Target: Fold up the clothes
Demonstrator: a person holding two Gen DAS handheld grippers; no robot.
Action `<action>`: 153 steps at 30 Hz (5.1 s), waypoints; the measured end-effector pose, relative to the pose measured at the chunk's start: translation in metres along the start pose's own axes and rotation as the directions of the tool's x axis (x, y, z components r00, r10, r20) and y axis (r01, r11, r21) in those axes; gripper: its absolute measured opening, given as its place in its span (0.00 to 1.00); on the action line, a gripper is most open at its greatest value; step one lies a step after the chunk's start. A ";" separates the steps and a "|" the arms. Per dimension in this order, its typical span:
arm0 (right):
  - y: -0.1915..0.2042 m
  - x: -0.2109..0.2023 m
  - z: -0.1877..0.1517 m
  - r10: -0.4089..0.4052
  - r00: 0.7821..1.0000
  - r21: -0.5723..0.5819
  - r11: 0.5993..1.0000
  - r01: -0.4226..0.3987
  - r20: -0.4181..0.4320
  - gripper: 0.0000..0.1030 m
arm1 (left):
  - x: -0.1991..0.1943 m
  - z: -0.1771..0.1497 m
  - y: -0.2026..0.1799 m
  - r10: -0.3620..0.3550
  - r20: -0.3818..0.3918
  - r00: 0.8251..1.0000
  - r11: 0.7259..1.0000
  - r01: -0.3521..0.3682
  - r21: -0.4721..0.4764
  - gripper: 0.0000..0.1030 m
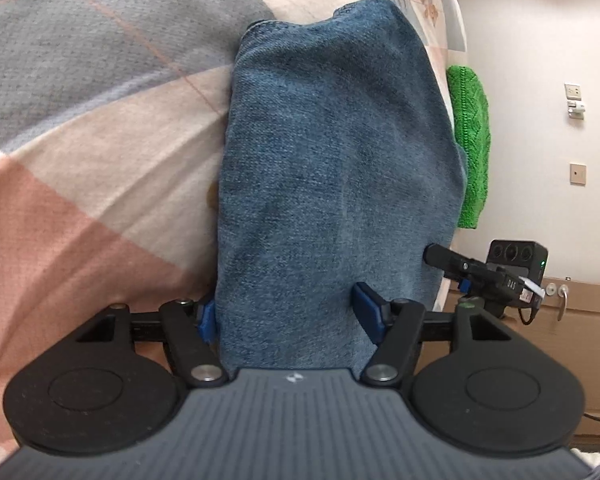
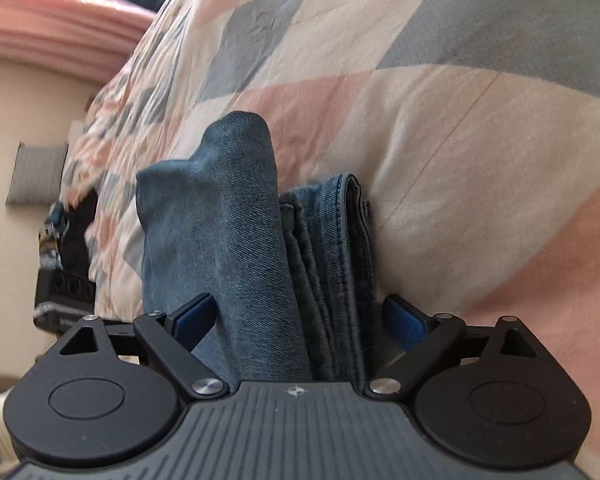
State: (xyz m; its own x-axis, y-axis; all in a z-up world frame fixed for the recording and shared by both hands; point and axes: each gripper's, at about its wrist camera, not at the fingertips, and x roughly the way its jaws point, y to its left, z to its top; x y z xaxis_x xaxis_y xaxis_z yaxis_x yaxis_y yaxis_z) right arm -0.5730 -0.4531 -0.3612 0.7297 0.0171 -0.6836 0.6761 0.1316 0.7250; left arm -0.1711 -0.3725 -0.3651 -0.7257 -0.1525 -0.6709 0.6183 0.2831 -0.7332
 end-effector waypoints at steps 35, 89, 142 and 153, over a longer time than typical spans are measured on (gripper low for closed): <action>-0.055 -0.179 -0.102 -0.093 0.495 0.360 0.803 -0.475 0.864 0.37 | 0.130 0.167 -0.422 0.111 -0.067 0.992 0.460 0.009 0.888 0.39; -0.050 -0.211 -0.012 -0.567 0.192 0.407 0.751 0.520 0.801 0.34 | 0.179 0.074 -0.373 -0.144 0.248 0.958 0.412 -0.170 0.895 0.35; 0.094 -0.194 -0.081 -0.665 0.480 0.521 0.747 0.413 0.572 0.88 | 0.101 -0.026 -0.381 0.391 0.443 0.807 0.329 -0.572 0.752 0.99; 0.159 -0.233 -0.129 -0.664 0.427 0.488 0.745 0.456 0.614 0.98 | 0.018 -0.088 -0.399 0.336 0.561 0.757 0.376 -0.654 0.657 0.99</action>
State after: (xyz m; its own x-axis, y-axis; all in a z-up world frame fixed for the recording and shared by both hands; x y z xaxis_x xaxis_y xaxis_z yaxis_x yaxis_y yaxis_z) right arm -0.6486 -0.3084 -0.0973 -0.0742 -0.6890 -0.7210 0.8858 -0.3776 0.2696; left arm -0.4579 -0.4045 -0.0750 -0.1721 -0.5509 -0.8166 0.9051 -0.4156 0.0896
